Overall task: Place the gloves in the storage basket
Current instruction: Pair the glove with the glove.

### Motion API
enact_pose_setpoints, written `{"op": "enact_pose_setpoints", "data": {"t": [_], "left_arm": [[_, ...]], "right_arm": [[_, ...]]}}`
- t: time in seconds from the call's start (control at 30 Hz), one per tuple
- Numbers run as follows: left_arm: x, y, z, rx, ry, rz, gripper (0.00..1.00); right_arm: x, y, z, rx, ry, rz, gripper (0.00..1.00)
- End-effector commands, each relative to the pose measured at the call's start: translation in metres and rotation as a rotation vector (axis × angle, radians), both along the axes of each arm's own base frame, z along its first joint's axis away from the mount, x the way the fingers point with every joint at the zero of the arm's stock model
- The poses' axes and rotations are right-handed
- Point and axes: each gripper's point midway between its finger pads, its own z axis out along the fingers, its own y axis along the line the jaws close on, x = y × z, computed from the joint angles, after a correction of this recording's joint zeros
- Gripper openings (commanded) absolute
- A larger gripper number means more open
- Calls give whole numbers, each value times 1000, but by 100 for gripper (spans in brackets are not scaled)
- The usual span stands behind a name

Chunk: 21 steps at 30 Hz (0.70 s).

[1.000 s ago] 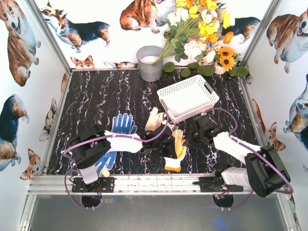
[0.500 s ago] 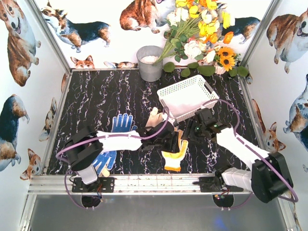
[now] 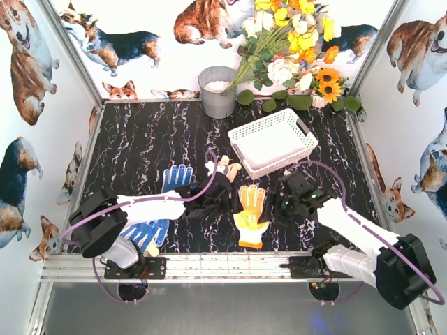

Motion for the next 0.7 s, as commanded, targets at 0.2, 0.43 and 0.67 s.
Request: {"op": "enact_pose_setpoints", "data": {"t": [0.2, 0.43, 0.67], "left_arm": [[-11, 1, -33, -70, 96, 48, 56], [-16, -5, -36, -128, 116, 34, 47], [-17, -9, -46, -132, 139, 35, 40]], "right_arm": [[-29, 35, -21, 110, 73, -20, 54], [-30, 23, -33, 63, 55, -67, 50], [-27, 22, -45, 50, 57, -84, 36]]}}
